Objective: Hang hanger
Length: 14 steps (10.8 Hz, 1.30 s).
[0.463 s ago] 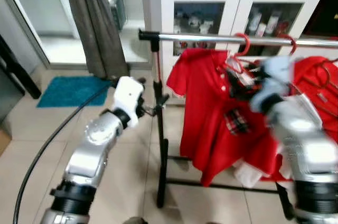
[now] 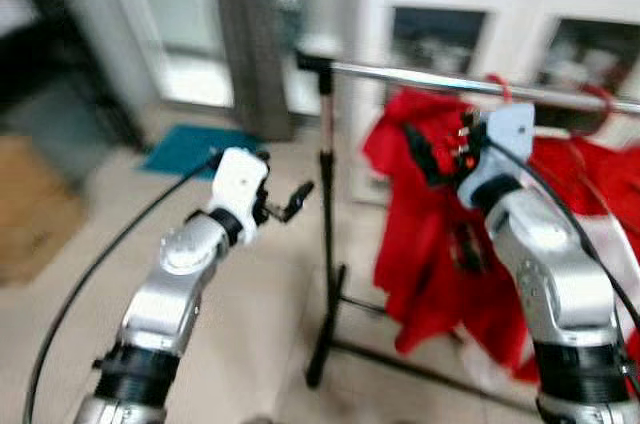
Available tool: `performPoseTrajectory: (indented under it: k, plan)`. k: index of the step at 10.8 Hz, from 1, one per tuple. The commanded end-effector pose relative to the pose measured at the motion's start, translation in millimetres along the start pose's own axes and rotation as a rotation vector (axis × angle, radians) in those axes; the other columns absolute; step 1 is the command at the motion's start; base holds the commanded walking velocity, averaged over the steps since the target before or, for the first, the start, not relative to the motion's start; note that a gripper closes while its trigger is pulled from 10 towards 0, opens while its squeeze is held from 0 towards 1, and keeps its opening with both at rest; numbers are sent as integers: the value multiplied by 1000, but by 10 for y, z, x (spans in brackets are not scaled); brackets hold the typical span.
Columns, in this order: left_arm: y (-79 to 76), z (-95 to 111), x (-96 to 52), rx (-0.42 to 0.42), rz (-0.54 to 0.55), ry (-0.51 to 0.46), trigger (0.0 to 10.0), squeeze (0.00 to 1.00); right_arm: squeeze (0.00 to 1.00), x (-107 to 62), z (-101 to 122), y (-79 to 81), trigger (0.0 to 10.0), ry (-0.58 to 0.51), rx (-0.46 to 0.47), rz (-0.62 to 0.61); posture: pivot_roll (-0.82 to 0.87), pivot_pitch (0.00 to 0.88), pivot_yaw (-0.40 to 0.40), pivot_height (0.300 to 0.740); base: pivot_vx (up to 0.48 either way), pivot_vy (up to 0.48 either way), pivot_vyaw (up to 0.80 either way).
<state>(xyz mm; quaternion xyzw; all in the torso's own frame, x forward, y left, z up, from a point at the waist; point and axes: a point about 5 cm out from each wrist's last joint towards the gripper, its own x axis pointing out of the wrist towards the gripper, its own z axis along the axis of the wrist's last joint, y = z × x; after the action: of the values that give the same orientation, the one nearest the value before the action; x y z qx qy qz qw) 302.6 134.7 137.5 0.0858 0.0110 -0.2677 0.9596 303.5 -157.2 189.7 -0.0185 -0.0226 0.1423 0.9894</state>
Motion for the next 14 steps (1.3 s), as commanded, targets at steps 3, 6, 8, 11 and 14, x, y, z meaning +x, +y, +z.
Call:
performPoseTrajectory:
  k: [3,6,8,11,14]
  plan:
    - [-66,23,10,5,-31,-13,10000,584,1000,-66,-3,-23,10000,15,27,19,-122,10,39,740,0,-254,0]
    - [-101,-2,-42,6,-83,-9,10000,588,1000,-273,-15,-12,10000,42,26,72,-132,7,56,740,0,-80,0]
    - [-99,-29,-69,4,-107,7,10000,576,1000,-331,-35,-114,10000,95,-5,24,-135,7,60,740,0,0,0]
    - [-184,-46,-140,-5,-227,14,10000,541,1000,-373,21,-453,10000,200,-75,-66,-133,2,59,740,0,0,0]
    - [-250,-55,-189,1,-335,36,10000,529,353,-453,73,-881,10000,290,-84,-185,-133,0,46,740,0,0,0]
